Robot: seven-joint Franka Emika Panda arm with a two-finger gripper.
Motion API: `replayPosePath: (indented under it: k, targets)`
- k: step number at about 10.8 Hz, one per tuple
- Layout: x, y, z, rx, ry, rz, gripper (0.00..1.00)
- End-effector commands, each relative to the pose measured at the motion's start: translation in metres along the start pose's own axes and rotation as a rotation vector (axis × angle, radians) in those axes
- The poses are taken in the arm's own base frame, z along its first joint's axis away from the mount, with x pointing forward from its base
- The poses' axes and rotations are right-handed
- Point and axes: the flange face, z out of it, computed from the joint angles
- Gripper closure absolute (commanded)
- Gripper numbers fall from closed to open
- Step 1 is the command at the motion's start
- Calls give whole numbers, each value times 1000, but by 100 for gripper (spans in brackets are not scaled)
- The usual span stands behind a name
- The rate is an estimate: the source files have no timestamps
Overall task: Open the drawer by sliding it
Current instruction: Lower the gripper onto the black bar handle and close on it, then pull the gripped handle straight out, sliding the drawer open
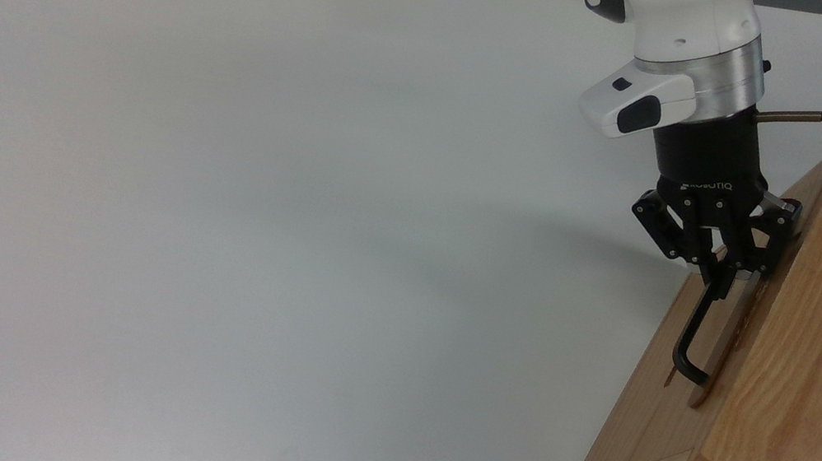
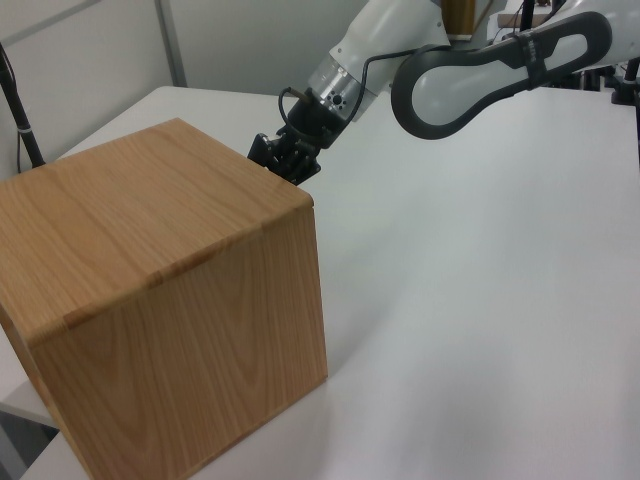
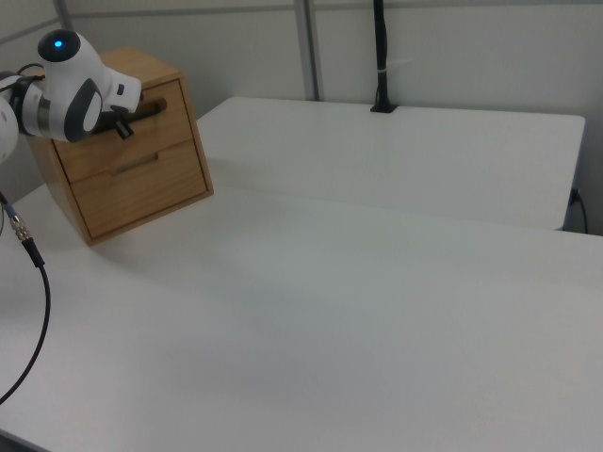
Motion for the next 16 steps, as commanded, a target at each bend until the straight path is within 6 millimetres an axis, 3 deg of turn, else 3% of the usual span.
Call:
replayPosePath:
  k: [1, 8, 16]
  targets:
    - [19, 17, -38, -28, 19, -48, 100]
    - [47, 59, -61, -122, -56, -151, 100]
    - [76, 107, -107, -240, -252, -377, 100]
